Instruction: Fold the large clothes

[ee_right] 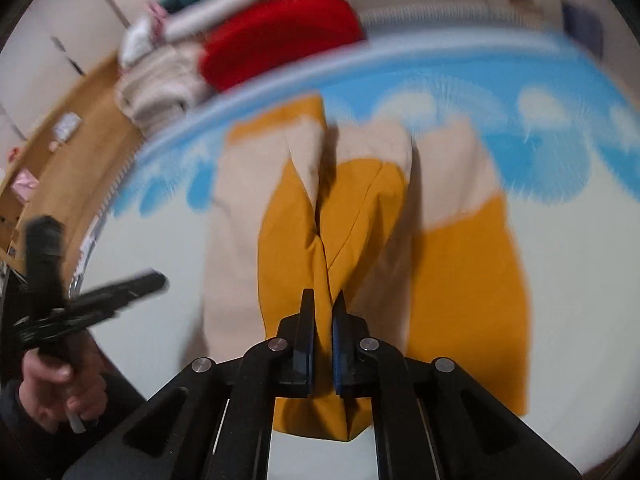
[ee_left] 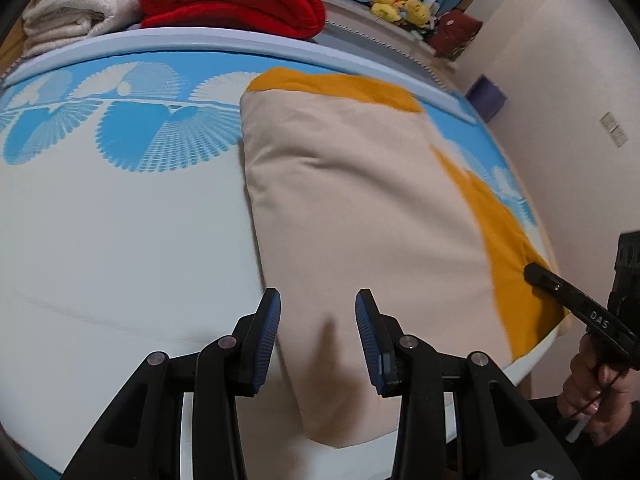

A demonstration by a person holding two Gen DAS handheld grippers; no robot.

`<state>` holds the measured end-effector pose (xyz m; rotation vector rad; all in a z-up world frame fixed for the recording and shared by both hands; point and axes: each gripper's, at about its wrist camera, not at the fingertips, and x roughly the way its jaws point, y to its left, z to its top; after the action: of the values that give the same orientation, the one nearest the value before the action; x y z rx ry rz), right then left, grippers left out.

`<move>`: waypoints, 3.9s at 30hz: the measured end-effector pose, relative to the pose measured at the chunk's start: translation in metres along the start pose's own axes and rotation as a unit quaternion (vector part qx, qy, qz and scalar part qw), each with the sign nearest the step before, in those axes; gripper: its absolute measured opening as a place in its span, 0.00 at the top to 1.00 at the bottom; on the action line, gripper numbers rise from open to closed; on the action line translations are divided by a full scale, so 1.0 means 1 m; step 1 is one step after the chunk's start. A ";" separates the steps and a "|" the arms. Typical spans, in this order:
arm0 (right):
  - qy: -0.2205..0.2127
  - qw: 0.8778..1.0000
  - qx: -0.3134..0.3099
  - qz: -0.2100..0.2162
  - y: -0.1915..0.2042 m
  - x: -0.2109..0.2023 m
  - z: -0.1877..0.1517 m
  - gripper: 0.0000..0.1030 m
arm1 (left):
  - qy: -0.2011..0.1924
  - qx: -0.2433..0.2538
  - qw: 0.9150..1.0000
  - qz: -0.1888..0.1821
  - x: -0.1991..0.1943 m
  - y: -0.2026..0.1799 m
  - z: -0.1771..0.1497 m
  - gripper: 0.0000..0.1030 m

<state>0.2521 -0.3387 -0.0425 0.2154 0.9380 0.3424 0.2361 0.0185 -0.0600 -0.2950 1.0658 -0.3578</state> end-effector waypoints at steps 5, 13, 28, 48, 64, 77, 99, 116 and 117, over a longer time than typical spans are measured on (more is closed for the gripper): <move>-0.045 0.993 -0.002 -0.113 -0.037 -0.037 -0.009 0.96 | 0.032 0.020 0.998 -0.047 0.016 -0.016 -0.003 0.63; 0.095 0.977 0.053 -0.181 -0.101 0.013 -0.035 0.94 | 0.150 0.097 0.983 -0.051 0.072 -0.049 -0.031 0.54; 0.172 0.971 0.138 -0.095 -0.150 0.056 -0.042 0.40 | 0.144 -0.049 0.986 -0.063 0.085 0.000 0.013 0.40; 0.152 0.971 0.160 -0.089 -0.120 0.080 -0.041 0.81 | 0.123 -0.149 0.972 -0.135 0.116 0.054 0.054 0.58; 0.114 0.989 0.069 -0.068 0.004 0.126 0.002 0.85 | 0.026 -0.154 0.987 0.025 0.035 0.127 0.070 0.61; 0.121 0.984 0.069 -0.113 -0.004 0.104 -0.009 0.74 | 0.131 0.029 0.986 0.096 0.048 0.076 0.020 0.60; -0.044 0.973 0.002 -0.227 0.029 -0.020 -0.033 0.57 | -0.037 0.031 0.985 0.168 -0.055 0.021 -0.022 0.09; -0.110 0.980 -0.045 -0.163 0.134 -0.094 -0.123 0.18 | -0.081 0.016 0.983 0.165 -0.093 -0.039 -0.126 0.03; -0.106 0.980 -0.050 -0.161 0.137 -0.091 -0.126 0.18 | -0.085 0.019 0.982 0.169 -0.091 -0.041 -0.126 0.03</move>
<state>0.0732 -0.2422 -0.0018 0.0038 0.7281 0.0642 0.0783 0.0126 -0.0283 -0.1035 0.9201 -0.0471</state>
